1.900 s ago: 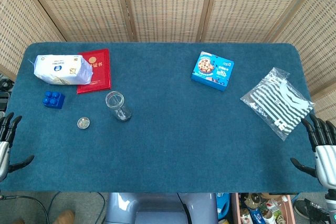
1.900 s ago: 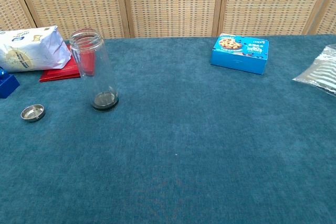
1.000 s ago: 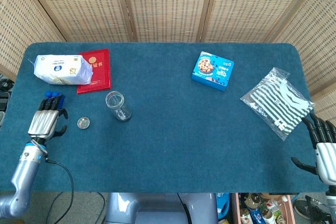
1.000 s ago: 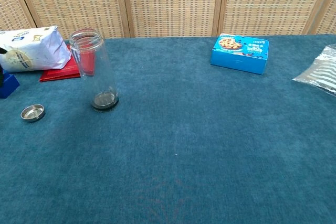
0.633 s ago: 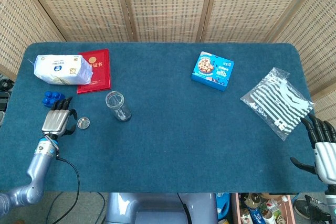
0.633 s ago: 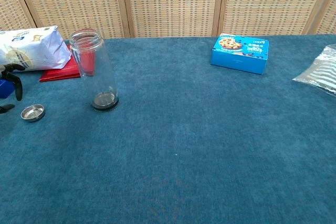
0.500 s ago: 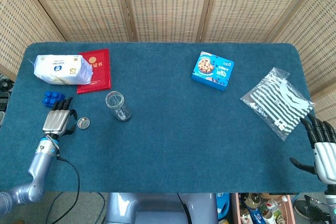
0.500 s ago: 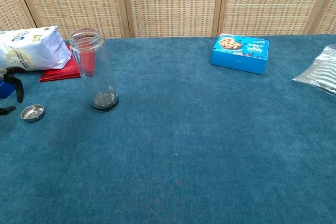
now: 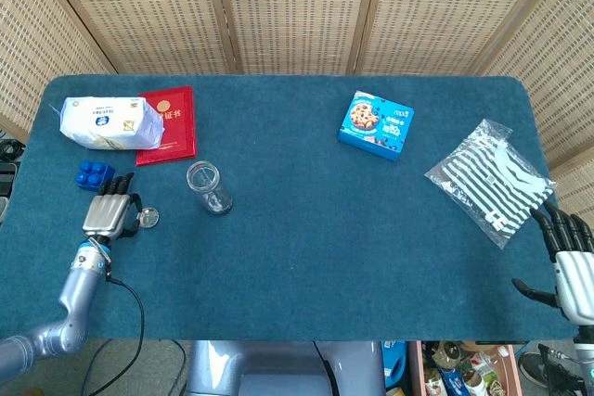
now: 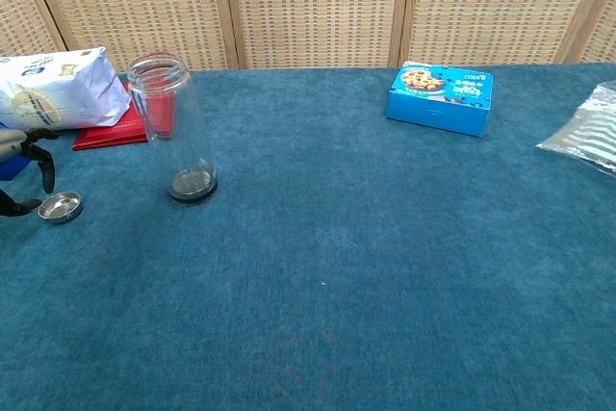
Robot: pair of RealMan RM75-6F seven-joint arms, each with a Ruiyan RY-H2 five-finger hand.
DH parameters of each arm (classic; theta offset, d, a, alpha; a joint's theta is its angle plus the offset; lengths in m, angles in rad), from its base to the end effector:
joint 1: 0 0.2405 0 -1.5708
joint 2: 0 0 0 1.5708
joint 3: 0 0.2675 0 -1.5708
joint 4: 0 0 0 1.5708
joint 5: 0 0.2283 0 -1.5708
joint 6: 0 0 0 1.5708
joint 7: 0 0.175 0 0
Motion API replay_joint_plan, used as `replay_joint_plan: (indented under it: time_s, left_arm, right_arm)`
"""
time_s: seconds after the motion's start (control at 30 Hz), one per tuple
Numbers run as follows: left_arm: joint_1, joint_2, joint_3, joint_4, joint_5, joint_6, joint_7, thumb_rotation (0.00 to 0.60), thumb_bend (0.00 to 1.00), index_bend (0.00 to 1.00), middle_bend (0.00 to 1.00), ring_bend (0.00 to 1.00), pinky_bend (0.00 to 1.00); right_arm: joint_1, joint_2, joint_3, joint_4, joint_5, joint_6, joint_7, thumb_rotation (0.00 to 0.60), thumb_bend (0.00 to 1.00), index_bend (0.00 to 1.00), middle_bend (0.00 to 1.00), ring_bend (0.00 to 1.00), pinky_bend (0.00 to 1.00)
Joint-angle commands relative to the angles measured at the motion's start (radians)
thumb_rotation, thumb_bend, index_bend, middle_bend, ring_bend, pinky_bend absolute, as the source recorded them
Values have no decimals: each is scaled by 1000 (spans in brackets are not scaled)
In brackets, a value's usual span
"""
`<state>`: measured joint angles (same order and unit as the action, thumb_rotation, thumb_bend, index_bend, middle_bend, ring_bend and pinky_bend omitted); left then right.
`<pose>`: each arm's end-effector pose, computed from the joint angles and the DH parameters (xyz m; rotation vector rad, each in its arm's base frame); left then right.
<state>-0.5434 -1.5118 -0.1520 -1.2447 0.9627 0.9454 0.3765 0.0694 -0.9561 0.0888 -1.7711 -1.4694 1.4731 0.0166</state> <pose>-0.3162 0.3763 0.0011 -1.5704 -1.0193 -0.5431 -0.3098 -0.2162 0.1906 1.3420 -0.9119 0.9180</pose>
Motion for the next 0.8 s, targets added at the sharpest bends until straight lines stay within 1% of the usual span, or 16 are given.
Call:
replay_joint_plan:
  time_s: [0.03, 0.27, 0.4, 0.8]
  left_arm:
    - [-5, -10, -1, 6, -5, -3, 4, 600, 415, 484, 0, 0, 0]
    - [-17, -26, -1, 14, -16, -1, 28, 600, 445, 489, 0, 0, 0]
    - [-18, -35, 2, 16, -15, 5, 32, 600, 467, 508, 0, 0, 0]
    - [-20, -46, 4, 39, -18, -3, 22, 600, 467, 548, 0, 0, 0]
  right_arm:
    - [2, -1, 0, -1, 1, -4, 0, 600, 0, 105, 0, 0, 0]
    - [2, 1, 2, 1, 5, -2, 4, 600, 0, 105, 0, 0, 0]
    - [2, 1, 1, 2, 4, -3, 7, 600, 0, 105, 0, 0, 0]
    - [3, 2, 1, 3, 7, -5, 10, 600, 0, 104, 0, 0, 0]
